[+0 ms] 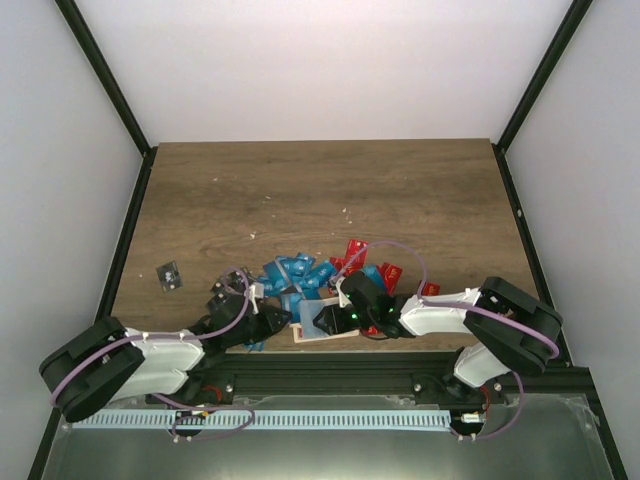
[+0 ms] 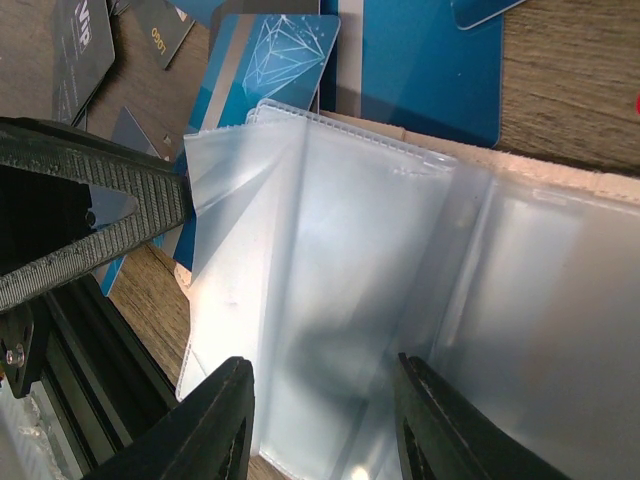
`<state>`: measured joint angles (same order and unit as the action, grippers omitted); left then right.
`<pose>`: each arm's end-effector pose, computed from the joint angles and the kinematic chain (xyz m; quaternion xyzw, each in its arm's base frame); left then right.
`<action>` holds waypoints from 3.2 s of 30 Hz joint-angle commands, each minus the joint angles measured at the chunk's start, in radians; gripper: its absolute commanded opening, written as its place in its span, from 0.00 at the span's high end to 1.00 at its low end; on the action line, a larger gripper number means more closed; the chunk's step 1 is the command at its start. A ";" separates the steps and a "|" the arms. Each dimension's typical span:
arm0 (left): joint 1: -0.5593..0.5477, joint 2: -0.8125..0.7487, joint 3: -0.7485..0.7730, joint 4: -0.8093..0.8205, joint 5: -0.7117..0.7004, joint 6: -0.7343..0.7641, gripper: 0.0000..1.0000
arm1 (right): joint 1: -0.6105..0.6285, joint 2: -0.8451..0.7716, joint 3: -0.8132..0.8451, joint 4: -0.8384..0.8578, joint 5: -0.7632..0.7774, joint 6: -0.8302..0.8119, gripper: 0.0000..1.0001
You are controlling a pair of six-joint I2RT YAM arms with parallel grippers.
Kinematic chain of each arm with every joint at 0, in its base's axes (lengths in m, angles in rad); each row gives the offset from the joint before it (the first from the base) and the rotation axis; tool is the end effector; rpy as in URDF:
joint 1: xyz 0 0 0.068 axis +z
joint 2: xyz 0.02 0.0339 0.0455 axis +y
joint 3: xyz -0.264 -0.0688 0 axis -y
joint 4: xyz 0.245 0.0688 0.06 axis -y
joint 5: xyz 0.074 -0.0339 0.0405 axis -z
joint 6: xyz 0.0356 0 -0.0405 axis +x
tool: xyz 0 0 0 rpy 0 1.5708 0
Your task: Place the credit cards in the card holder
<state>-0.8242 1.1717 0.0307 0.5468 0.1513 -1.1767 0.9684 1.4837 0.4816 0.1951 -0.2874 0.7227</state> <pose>0.1078 -0.1244 0.0979 -0.1195 0.8732 -0.4298 0.1964 0.1358 0.2153 0.1243 -0.1655 0.9049 0.3642 0.1452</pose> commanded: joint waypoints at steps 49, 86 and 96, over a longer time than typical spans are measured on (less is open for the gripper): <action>0.000 -0.557 0.084 -0.179 0.231 0.245 0.96 | -0.172 -0.294 -0.035 0.300 -0.450 0.116 0.51; -0.001 -0.318 0.049 -0.031 0.240 0.272 0.62 | -0.194 -0.252 -0.009 0.175 -0.386 0.097 0.99; 0.000 -0.257 0.093 -0.277 0.054 0.359 0.69 | -0.269 -0.290 -0.120 -0.102 -0.315 0.036 0.99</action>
<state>-0.8234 0.8700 0.0917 0.3470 0.2665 -0.8688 0.7124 1.1641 0.3981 0.1947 -0.6182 0.7933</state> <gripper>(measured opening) 0.333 0.020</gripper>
